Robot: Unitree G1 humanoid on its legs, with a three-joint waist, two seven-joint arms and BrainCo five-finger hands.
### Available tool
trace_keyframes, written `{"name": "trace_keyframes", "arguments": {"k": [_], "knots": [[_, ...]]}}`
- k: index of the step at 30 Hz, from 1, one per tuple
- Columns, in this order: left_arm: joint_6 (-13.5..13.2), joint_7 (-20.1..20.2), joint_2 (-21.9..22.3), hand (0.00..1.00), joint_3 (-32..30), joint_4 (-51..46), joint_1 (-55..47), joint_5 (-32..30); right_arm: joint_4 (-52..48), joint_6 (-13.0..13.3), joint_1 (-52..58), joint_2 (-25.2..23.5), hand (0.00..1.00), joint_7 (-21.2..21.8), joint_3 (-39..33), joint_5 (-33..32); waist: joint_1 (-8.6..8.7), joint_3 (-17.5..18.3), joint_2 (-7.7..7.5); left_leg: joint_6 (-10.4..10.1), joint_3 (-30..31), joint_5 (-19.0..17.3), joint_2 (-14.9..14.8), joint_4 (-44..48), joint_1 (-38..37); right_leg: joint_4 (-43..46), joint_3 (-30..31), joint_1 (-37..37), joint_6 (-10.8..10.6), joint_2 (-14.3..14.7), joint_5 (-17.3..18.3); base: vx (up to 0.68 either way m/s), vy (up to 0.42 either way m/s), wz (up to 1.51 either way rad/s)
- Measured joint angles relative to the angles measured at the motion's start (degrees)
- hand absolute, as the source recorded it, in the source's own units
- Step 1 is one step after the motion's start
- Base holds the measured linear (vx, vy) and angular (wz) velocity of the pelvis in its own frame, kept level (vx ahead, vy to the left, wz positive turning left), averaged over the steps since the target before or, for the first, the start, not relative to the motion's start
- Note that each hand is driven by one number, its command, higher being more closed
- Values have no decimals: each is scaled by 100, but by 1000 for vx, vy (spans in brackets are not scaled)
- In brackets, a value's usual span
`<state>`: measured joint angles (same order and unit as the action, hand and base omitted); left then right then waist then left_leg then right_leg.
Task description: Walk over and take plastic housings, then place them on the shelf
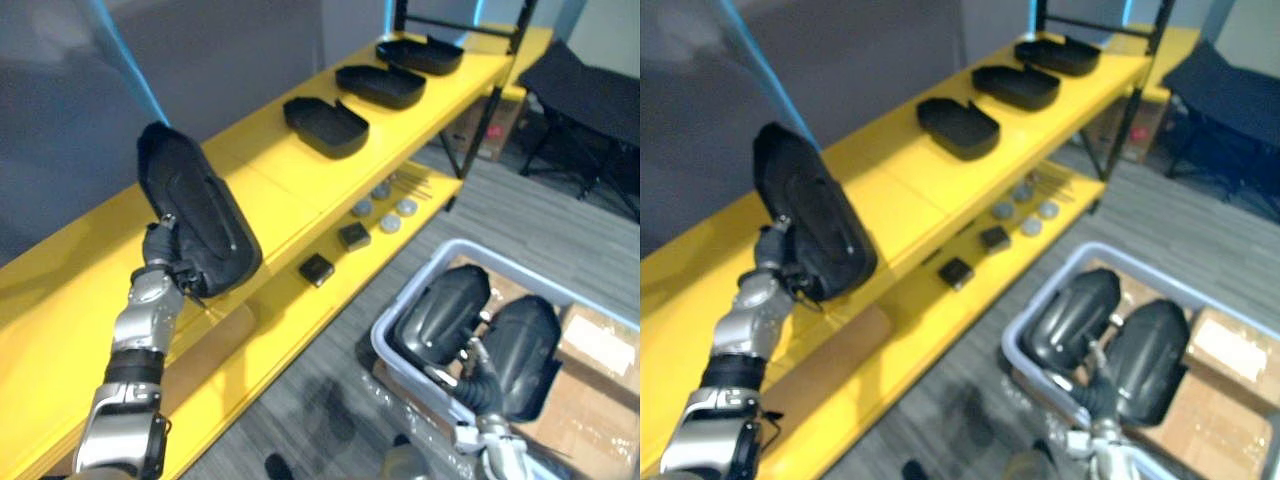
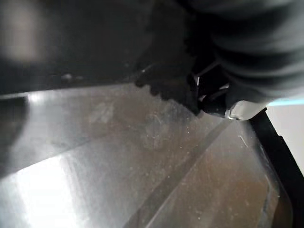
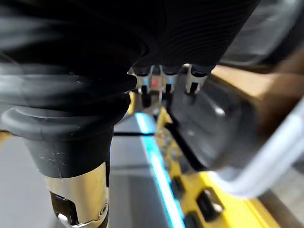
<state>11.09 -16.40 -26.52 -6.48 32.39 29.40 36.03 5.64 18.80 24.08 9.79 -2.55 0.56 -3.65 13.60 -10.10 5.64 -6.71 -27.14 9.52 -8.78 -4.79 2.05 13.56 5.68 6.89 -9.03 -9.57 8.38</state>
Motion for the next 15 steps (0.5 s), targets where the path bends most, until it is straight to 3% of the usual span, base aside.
{"name": "trace_keyframes", "arguments": {"k": [9,15], "knots": [[-127,-167,-240,100,-205,305,147,885,-671,5,46,575,0,10,632,30,80,-404,148,24,-182,9,147,3,136,742,271,624,-53,-95,303,-9,-2,-8],[-368,-616,-324,100,-185,305,332,1141,-1246,-27,29,822,0,35,1095,288,36,-543,191,41,-260,23,219,5,260,975,382,902,-64,-141,406,1,-1,-3]]}}
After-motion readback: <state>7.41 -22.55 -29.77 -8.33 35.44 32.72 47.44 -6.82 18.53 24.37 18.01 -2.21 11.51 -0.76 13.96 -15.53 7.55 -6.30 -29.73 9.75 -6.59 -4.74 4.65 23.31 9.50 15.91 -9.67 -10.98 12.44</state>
